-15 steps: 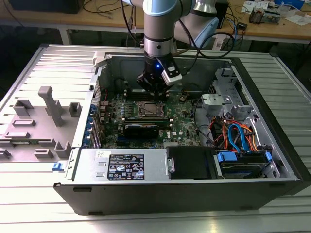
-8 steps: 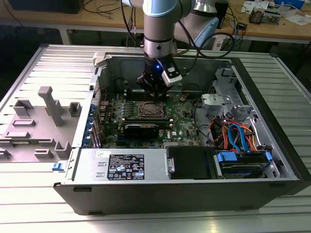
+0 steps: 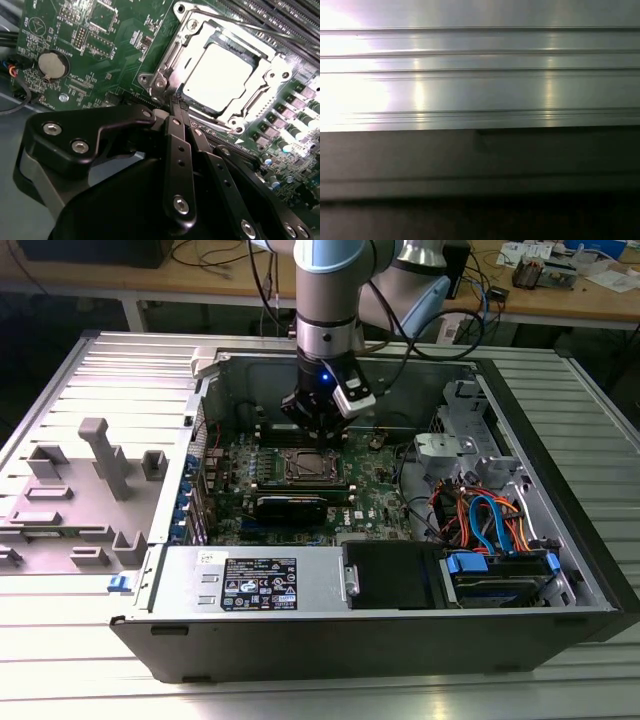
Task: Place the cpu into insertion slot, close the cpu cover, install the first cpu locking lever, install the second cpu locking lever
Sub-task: 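Install the first cpu locking lever, then install the second cpu locking lever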
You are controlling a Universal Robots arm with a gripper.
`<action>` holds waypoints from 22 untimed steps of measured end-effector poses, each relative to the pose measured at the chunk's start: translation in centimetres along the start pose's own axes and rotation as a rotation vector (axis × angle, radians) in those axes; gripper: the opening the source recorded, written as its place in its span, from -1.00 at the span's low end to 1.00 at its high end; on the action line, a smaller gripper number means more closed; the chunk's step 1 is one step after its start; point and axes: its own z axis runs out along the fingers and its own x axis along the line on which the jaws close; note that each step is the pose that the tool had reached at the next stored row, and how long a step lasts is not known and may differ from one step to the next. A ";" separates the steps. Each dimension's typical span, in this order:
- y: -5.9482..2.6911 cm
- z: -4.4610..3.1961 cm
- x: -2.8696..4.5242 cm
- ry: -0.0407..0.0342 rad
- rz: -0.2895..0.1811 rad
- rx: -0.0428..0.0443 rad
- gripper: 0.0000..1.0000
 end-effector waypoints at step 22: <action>-1.06 0.03 -0.03 0.0000 0.000 0.0000 -0.79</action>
